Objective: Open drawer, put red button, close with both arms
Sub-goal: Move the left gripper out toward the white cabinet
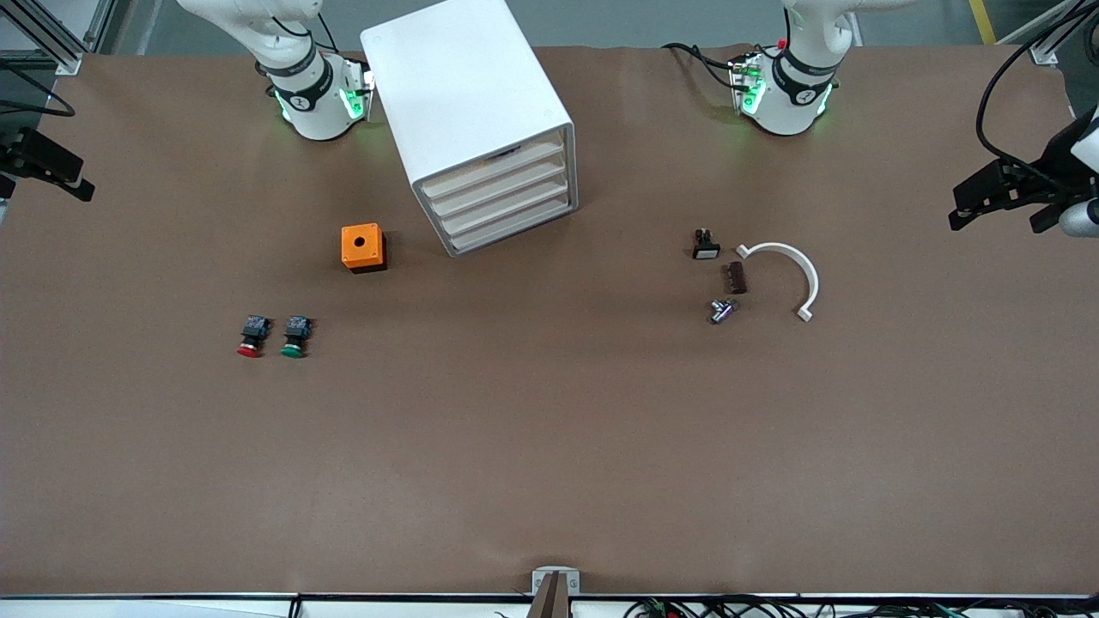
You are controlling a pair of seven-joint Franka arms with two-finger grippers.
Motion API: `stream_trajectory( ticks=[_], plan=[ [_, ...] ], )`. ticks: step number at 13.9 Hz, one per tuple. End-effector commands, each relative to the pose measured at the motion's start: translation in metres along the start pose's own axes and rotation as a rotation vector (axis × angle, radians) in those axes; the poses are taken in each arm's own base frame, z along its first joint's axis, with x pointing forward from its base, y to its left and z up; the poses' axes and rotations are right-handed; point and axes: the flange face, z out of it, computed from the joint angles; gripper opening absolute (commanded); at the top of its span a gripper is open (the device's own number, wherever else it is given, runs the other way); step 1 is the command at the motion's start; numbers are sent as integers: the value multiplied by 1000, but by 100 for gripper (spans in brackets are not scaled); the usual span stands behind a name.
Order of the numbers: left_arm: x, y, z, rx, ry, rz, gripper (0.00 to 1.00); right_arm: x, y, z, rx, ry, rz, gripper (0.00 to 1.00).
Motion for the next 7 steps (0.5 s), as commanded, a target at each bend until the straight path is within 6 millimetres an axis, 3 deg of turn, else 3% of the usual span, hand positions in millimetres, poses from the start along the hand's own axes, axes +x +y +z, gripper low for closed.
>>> stream_trajectory(
  ticks=[1, 7],
  plan=[
    [5, -4, -5, 11, 14, -8, 100, -9, 1, -2, 5, 1, 14, 100],
    [7, -7, 0, 3, 6, -14, 100, -9, 0, -2, 5, 1, 13, 100]
  ],
)
